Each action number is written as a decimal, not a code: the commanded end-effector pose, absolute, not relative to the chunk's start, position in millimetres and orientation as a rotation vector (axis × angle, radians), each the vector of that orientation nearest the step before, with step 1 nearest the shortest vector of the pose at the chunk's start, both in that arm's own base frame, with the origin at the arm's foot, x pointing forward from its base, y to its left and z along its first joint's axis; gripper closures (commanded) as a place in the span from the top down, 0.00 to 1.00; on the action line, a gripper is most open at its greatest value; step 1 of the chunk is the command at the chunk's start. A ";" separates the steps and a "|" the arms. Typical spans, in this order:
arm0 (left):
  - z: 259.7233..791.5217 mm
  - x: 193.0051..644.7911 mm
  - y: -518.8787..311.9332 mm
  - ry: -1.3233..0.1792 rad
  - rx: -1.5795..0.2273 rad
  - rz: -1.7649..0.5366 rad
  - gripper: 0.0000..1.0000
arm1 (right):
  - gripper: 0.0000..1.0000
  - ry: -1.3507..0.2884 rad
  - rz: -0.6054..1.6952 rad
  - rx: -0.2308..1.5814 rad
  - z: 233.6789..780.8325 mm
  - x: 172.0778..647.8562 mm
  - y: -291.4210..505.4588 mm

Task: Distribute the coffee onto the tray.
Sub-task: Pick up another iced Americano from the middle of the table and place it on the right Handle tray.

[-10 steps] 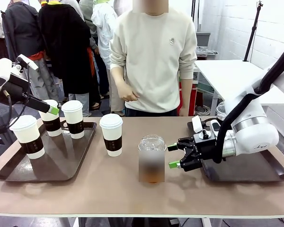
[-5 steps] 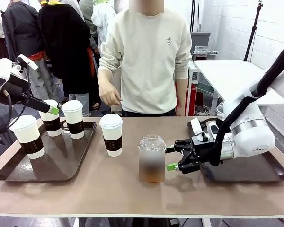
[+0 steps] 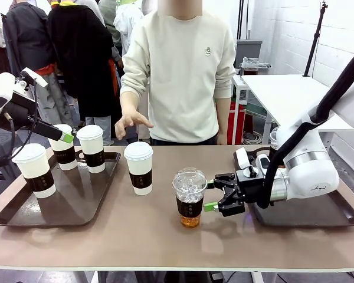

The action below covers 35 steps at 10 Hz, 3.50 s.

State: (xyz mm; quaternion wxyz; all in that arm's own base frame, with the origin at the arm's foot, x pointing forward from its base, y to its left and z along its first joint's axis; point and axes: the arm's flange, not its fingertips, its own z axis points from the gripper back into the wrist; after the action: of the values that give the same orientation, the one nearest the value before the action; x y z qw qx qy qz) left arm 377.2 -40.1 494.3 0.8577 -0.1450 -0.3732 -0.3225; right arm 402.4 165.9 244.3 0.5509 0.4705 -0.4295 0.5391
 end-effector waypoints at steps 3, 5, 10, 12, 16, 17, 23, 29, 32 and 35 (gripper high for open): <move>493.6 377.7 -38.5 -0.781 -0.312 -0.677 1.00 | 1.00 -1.053 1.276 1.136 236.8 407.9 182.8; 493.6 377.7 -38.5 -0.781 -0.312 -0.677 1.00 | 1.00 -1.040 1.286 1.164 237.5 408.8 187.0; 493.6 377.7 -38.5 -0.781 -0.312 -0.677 1.00 | 1.00 -1.017 1.294 1.215 239.6 417.1 202.8; 493.6 377.7 -38.5 -0.781 -0.312 -0.677 1.00 | 1.00 -0.981 1.301 1.234 239.2 420.0 211.2; 493.6 377.7 -38.5 -0.781 -0.312 -0.677 1.00 | 1.00 -0.916 1.320 1.283 235.3 419.7 226.2; 493.6 377.7 -38.5 -0.781 -0.312 -0.677 1.00 | 1.00 -0.910 1.323 1.293 236.4 420.0 226.5; 493.6 377.7 -38.5 -0.781 -0.312 -0.677 1.00 | 1.00 -0.863 1.369 1.308 232.1 420.0 240.5; 493.6 377.7 -38.5 -0.781 -0.312 -0.677 1.00 | 0.72 -0.866 1.389 1.310 235.8 415.5 236.2; 493.6 377.7 -38.5 -0.781 -0.312 -0.677 1.00 | 0.72 -0.914 1.382 1.288 246.8 408.3 223.3; 493.6 377.7 -38.5 -0.781 -0.312 -0.677 1.00 | 0.72 -0.970 1.365 1.207 281.2 389.4 189.2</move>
State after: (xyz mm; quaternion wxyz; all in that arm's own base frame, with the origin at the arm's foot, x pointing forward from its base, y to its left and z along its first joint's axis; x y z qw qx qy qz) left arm 377.2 -40.0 494.3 0.8578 -0.1450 -0.3731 -0.3224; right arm 404.9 202.0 260.7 0.5107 0.5128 -0.3875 0.5710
